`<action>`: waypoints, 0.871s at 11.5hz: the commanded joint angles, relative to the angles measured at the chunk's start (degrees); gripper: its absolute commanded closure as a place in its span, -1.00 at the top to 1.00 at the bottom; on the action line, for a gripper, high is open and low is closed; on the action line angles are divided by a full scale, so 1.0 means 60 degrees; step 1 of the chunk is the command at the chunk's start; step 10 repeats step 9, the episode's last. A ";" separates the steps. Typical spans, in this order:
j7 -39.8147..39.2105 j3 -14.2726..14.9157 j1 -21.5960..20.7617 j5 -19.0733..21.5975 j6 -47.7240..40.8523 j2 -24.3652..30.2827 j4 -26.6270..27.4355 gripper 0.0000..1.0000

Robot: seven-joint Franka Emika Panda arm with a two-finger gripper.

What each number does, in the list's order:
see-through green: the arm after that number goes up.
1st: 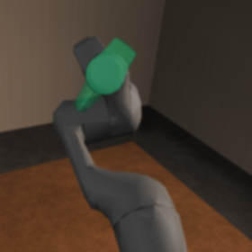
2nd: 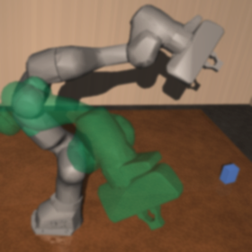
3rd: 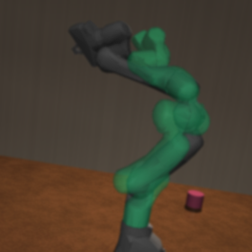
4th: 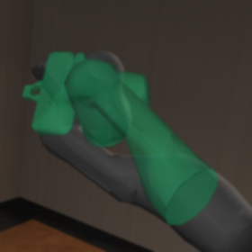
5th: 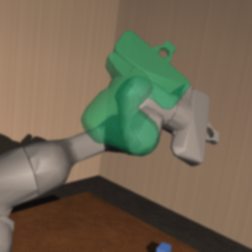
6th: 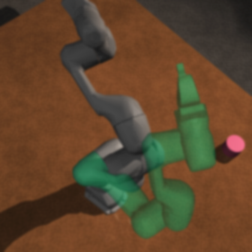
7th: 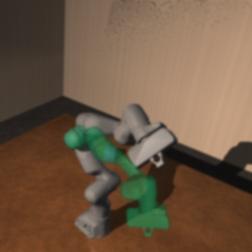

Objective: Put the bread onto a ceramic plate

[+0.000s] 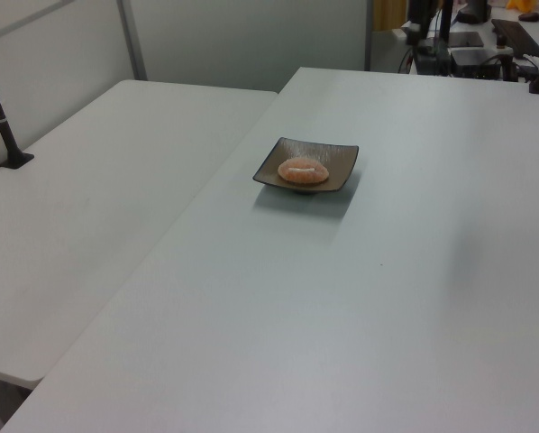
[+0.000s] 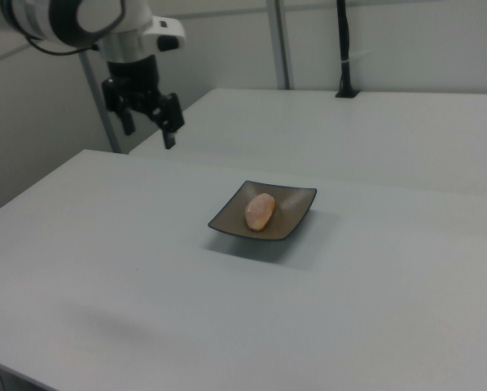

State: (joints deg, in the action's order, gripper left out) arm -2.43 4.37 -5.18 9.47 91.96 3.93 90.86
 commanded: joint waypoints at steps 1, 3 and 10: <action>0.0741 -0.0228 -0.0601 -0.0581 -0.0547 0.0487 0.0689 1.00; 0.0698 -0.0696 -0.0601 -0.1283 0.0239 0.0430 0.1128 1.00; 0.0478 -0.0625 -0.0499 -0.1286 0.1343 0.0224 0.1307 1.00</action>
